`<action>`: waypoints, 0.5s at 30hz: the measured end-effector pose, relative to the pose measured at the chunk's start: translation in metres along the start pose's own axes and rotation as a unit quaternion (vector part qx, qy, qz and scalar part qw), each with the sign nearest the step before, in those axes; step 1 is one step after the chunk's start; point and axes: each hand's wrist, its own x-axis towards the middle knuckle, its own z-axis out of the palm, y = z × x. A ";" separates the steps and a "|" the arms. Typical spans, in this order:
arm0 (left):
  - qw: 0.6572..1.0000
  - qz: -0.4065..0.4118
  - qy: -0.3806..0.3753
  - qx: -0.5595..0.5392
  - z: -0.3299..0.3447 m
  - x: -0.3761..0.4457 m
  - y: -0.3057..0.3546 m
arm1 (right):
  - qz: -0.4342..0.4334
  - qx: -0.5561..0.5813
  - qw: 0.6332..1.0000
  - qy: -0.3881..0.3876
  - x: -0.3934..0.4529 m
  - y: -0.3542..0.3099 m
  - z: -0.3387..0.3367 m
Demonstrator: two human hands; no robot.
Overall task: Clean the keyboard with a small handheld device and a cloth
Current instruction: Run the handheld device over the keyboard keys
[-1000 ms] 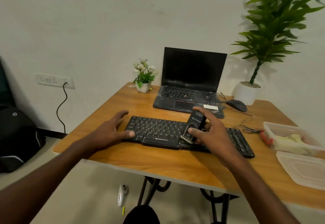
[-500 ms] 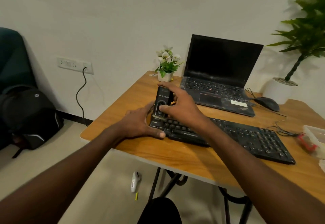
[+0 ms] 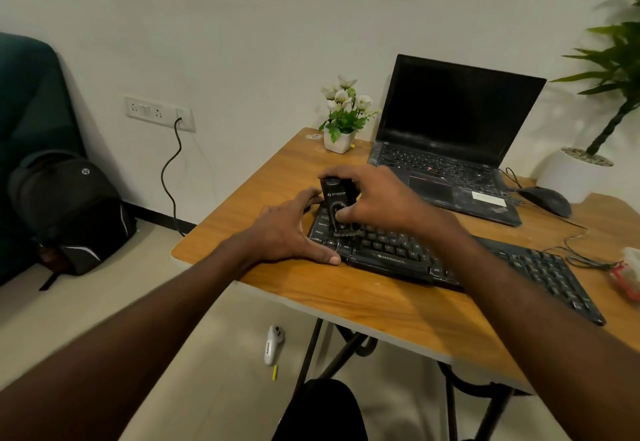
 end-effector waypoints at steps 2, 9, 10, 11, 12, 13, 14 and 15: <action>1.000 0.001 0.000 0.000 0.001 0.000 -0.001 | -0.001 0.044 0.998 0.044 -0.004 -0.004 0.006; 1.000 -0.002 -0.020 0.004 0.001 0.004 -0.009 | -0.039 0.055 0.998 0.018 -0.030 -0.001 0.017; 1.000 -0.002 -0.020 0.004 0.002 0.004 -0.009 | -0.041 0.045 0.998 0.002 -0.028 -0.001 0.010; 1.000 -0.002 -0.021 0.003 0.001 0.004 -0.009 | -0.044 0.040 0.998 -0.003 -0.024 -0.002 0.006; 1.000 -0.001 -0.022 0.001 0.001 0.004 -0.009 | -0.045 0.043 0.998 0.003 -0.021 -0.003 0.006; 1.000 -0.001 -0.024 0.000 0.000 0.004 -0.009 | -0.044 0.057 0.997 0.016 -0.019 -0.007 0.010; 1.000 -0.001 -0.026 -0.001 0.000 0.005 -0.009 | -0.038 0.076 0.996 0.027 -0.019 -0.010 0.016; 1.000 -0.001 -0.026 -0.004 0.000 0.005 -0.009 | -0.035 0.091 0.995 0.033 -0.021 -0.013 0.022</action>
